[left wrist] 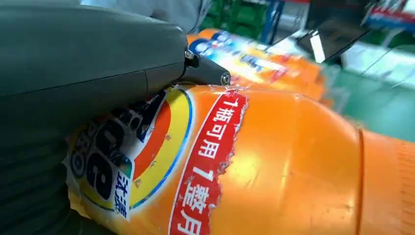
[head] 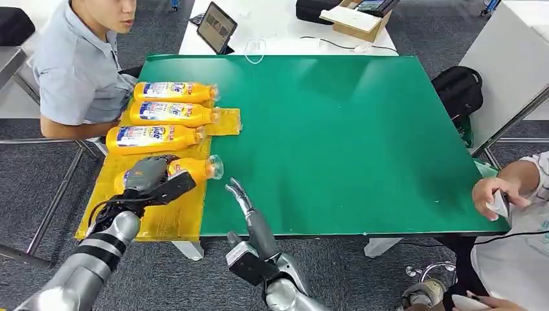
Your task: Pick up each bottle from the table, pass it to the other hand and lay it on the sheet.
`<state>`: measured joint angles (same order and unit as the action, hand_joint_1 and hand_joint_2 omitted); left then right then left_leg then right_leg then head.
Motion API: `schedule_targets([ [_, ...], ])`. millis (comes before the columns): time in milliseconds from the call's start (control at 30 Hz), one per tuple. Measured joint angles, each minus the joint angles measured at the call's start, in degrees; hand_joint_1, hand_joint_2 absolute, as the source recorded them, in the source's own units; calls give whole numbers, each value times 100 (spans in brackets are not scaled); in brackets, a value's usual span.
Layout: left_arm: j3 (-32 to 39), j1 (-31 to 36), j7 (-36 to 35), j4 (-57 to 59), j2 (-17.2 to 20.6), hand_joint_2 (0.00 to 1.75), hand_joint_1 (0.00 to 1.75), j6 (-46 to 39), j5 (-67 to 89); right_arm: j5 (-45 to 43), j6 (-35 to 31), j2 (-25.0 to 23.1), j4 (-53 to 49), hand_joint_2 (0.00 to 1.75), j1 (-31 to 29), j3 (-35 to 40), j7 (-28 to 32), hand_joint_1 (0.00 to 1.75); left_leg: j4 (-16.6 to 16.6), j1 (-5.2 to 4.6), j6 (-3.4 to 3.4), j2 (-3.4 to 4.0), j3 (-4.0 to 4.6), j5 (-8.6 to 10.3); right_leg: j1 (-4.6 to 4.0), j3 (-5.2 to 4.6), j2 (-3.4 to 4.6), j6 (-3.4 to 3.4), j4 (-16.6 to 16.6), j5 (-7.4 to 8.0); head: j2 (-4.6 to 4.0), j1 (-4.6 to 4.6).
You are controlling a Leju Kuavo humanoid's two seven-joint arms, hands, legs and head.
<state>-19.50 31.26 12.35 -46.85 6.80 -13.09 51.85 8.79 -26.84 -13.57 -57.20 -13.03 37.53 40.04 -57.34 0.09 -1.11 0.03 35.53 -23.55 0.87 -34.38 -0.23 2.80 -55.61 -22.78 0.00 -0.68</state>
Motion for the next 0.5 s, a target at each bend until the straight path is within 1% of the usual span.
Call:
schedule_targets([
  [100,-50,174,-124,431,0,175,175,-17,245,35,52,2,-150,0,50,0,0,0,0,0,0,1,0,0,0,0,0,0,-1,0,0,0],
  [200,-131,308,-332,824,2,175,175,-264,664,35,109,2,-181,0,68,-9,0,0,0,0,0,1,0,0,1,0,0,0,-1,0,0,0],
  [233,-135,331,-365,932,2,175,171,-286,686,26,142,2,-183,0,75,-24,0,0,0,0,0,1,0,0,1,0,0,0,-1,0,0,2],
  [267,-138,361,-371,1036,2,175,136,-289,692,20,155,2,-183,0,83,-46,0,0,0,0,0,-1,0,0,0,1,0,0,0,0,0,2],
  [300,-138,395,-369,1105,0,175,96,-289,692,17,157,2,-183,0,88,-52,0,0,0,0,0,-3,0,0,1,3,-1,0,0,0,0,2],
  [500,-159,495,-166,1376,0,175,96,-149,721,20,164,2,-183,0,104,-111,0,0,1,0,1,-2,-7,0,0,8,0,0,-1,-1,0,2],
])
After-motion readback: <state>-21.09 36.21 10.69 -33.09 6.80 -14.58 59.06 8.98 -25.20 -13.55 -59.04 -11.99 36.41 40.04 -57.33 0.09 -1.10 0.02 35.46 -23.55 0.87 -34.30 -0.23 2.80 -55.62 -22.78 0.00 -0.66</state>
